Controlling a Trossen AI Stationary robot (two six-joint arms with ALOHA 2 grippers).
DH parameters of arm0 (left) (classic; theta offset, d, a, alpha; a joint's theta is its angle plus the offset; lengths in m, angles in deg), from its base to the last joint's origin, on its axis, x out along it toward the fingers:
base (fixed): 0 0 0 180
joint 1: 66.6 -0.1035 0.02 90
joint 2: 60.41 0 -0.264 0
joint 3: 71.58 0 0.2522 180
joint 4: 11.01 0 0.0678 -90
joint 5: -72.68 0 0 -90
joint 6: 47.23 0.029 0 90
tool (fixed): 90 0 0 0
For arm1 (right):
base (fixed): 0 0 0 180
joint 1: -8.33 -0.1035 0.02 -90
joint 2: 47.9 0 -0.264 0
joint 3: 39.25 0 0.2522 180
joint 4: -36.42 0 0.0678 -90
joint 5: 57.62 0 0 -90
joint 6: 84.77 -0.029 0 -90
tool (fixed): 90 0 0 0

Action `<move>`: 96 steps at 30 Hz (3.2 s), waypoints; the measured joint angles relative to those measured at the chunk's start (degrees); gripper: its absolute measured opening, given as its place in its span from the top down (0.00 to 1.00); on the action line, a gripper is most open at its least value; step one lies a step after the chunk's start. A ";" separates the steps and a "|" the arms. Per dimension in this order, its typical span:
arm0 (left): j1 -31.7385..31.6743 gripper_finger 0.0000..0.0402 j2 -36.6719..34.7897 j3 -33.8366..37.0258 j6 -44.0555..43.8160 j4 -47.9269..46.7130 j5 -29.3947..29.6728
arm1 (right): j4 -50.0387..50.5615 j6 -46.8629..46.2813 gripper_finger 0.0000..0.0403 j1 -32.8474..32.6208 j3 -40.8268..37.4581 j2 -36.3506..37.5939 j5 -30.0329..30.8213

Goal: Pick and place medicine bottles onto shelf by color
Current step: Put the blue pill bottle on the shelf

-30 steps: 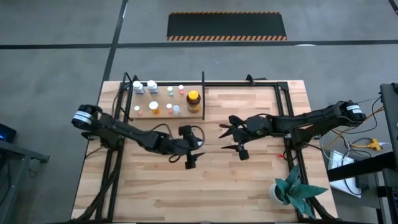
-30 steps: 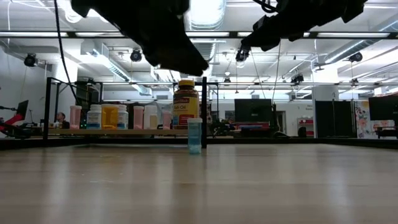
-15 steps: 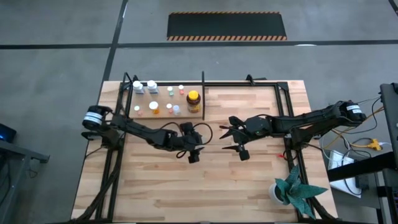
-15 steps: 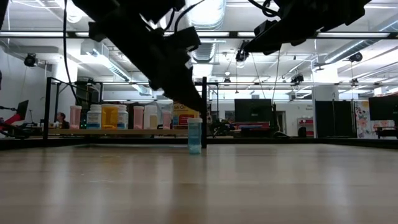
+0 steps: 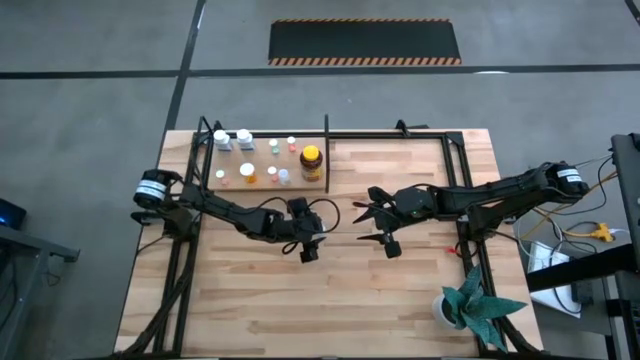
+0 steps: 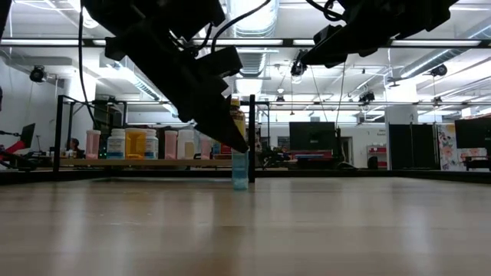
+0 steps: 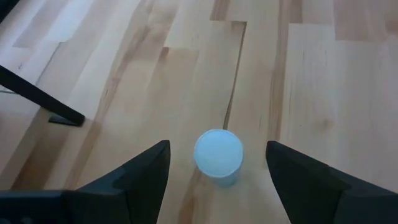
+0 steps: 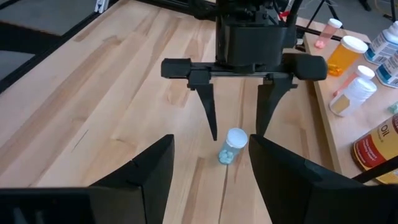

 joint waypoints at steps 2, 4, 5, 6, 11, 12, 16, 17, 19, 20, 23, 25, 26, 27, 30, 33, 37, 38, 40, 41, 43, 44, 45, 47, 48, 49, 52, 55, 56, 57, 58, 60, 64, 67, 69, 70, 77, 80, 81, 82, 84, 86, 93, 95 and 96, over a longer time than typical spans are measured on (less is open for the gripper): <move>-0.04 0.38 0.00 0.03 -0.06 0.34 0.00 | 0.00 0.00 0.51 0.00 0.00 0.00 0.00; -0.13 0.38 0.08 0.07 -0.06 0.39 0.00 | 0.00 0.01 0.51 0.00 0.00 0.00 0.00; -0.15 0.38 0.61 0.09 -0.03 0.99 0.04 | -0.01 0.01 0.51 0.00 0.00 0.00 0.00; -0.20 0.38 0.93 0.09 0.03 1.84 0.00 | -0.02 0.00 0.51 0.00 0.00 0.00 0.00; -0.24 0.38 3.08 -0.11 0.02 1.62 -0.20 | 0.05 -0.01 0.51 0.00 -0.08 -0.02 0.00; -0.23 0.38 3.19 -0.02 -0.01 1.52 -0.20 | -0.08 0.00 0.51 0.00 -0.15 -0.02 0.02; -0.22 0.38 2.52 -0.12 0.01 2.44 -0.22 | -0.10 0.00 0.51 0.02 -0.29 -0.02 0.02; -0.22 0.38 2.28 -0.23 0.01 2.51 -0.22 | -0.13 0.01 0.51 0.00 -0.32 -0.02 0.02; -0.22 0.38 1.71 -0.23 0.03 2.43 -0.24 | -0.10 0.02 0.51 0.01 -0.37 -0.02 0.02; -0.22 0.38 1.52 -0.23 0.03 2.52 -0.24 | -0.11 0.02 0.51 0.00 -0.37 -0.02 0.02; -0.22 0.41 1.29 -0.13 0.05 2.32 -0.26 | -0.11 0.02 0.51 0.02 -0.37 -0.02 0.02; -0.22 0.45 1.29 -0.13 0.05 2.32 -0.28 | -0.06 0.02 0.51 0.00 -0.37 -0.02 0.02; -0.22 0.47 1.27 -0.13 0.05 2.29 -0.28 | -0.07 0.02 0.51 0.01 -0.37 -0.02 0.02; -0.22 0.49 1.27 -0.11 0.05 2.32 -0.28 | -0.08 0.02 0.51 0.01 -0.37 -0.02 0.02; -0.22 0.55 1.27 -0.10 0.04 2.27 -0.31 | -0.05 0.00 0.51 0.02 -0.37 -0.02 0.02; -0.22 0.60 1.25 -0.10 0.05 2.27 -0.31 | -0.07 -0.02 0.51 0.00 -0.37 -0.02 0.02; -0.22 0.65 1.25 -0.08 0.03 2.27 -0.35 | -0.07 -0.02 0.51 0.01 -0.37 -0.02 0.02; -0.22 0.66 1.25 -0.06 0.02 2.27 -0.35 | -0.05 -0.02 0.51 0.02 -0.37 -0.02 0.02; -0.22 0.68 1.25 -0.06 0.01 2.25 -0.35 | -0.05 -0.02 0.51 0.00 -0.37 -0.02 0.02; -0.22 0.69 1.25 -0.06 0.01 2.25 -0.35 | -0.05 -0.02 0.51 0.01 -0.37 -0.02 0.02; -0.22 0.70 1.25 -0.06 0.01 2.25 -0.35 | -0.05 -0.09 0.51 0.02 -0.37 -0.02 0.02; -0.22 0.71 1.25 -0.06 0.01 2.25 -0.35 | -0.05 -0.11 0.51 0.02 -0.37 -0.02 0.02; -0.22 0.72 1.25 -0.06 0.01 2.25 -0.35 | -0.05 -0.11 0.51 0.02 -0.37 -0.02 0.02; -0.22 0.73 1.21 -0.06 0.00 2.25 -0.36 | -0.05 -0.11 0.51 0.01 -0.37 -0.02 0.02; -0.22 0.73 1.10 -0.06 0.01 2.19 -0.37 | -0.05 -0.11 0.51 0.02 -0.37 -0.02 0.02; -0.22 0.73 0.98 -0.06 -0.01 2.12 -0.39 | -0.04 -0.09 0.51 0.01 -0.37 -0.02 0.02; -0.20 0.73 0.40 -0.06 -0.01 2.12 -0.39 | -0.04 -0.07 0.51 0.01 -0.38 -0.02 0.02; -0.20 0.74 -0.37 -0.21 0.01 2.11 -0.40 | -0.02 -0.11 0.51 0.02 -0.39 -0.02 0.02; -0.17 0.74 -0.91 -0.26 0.02 1.69 -0.54 | 0.00 -0.11 0.51 0.00 -0.41 -0.02 0.02; -0.17 0.74 -1.59 -0.47 0.01 0.53 -0.57 | 0.03 -0.11 0.51 0.00 -0.42 -0.02 0.02; -0.17 0.74 -2.62 -0.78 0.02 -1.06 -0.55 | 0.06 -0.11 0.51 0.01 -0.42 -0.02 0.02; -0.17 0.74 -4.85 -1.63 0.03 -5.04 -0.52 | 0.12 -0.11 0.51 0.01 -0.44 -0.02 0.02; -0.21 0.74 -10.90 -2.29 0.51 -11.94 1.03 | 0.15 -0.07 0.51 0.02 -0.46 -0.02 0.02; -0.22 0.74 -16.58 -2.21 1.56 -16.90 4.70 | 0.27 -0.12 0.51 0.02 -0.48 -0.04 0.02; -0.27 0.74 -20.56 -2.07 2.16 -19.44 7.58 | 0.40 -0.17 0.51 0.01 -0.48 -0.04 0.02; -0.43 0.74 -22.69 -1.98 2.53 -20.97 9.32 | 0.36 -0.17 0.51 0.01 -0.48 -0.04 0.02; -6.10 0.74 -34.50 -1.65 6.18 -24.74 16.37 | -0.12 -0.15 0.51 0.02 -0.48 -0.04 0.02; -11.16 0.74 -37.21 -1.50 6.19 -25.58 16.47 | -0.13 -0.15 0.51 0.00 -0.48 -0.04 0.02; -13.03 0.74 -37.85 -1.29 6.07 -26.35 16.46 | -0.09 -0.15 0.51 0.00 -0.48 -0.04 0.02; -14.81 0.74 -38.27 -1.00 5.94 -26.70 16.48 | -0.16 -0.15 0.51 0.01 -0.48 -0.04 0.02; -18.40 0.74 -38.53 -0.45 4.18 -27.72 16.50 | -0.09 -0.16 0.51 0.00 -0.48 -0.04 0.02; -21.57 0.74 -38.39 0.31 1.46 -29.67 16.46 | -0.13 -0.17 0.51 0.00 -0.48 -0.04 0.02; -27.70 0.74 -35.93 4.60 -6.79 -30.66 16.30 | -0.09 -0.14 0.51 0.02 -0.48 -0.04 0.02; -28.75 0.74 -35.59 5.76 -8.47 -30.67 16.28 | -0.09 -0.15 0.51 0.00 -0.48 -0.04 0.02; -29.20 0.74 -35.54 6.38 -8.76 -30.60 16.31 | -0.09 -0.15 0.51 0.00 -0.48 -0.04 0.00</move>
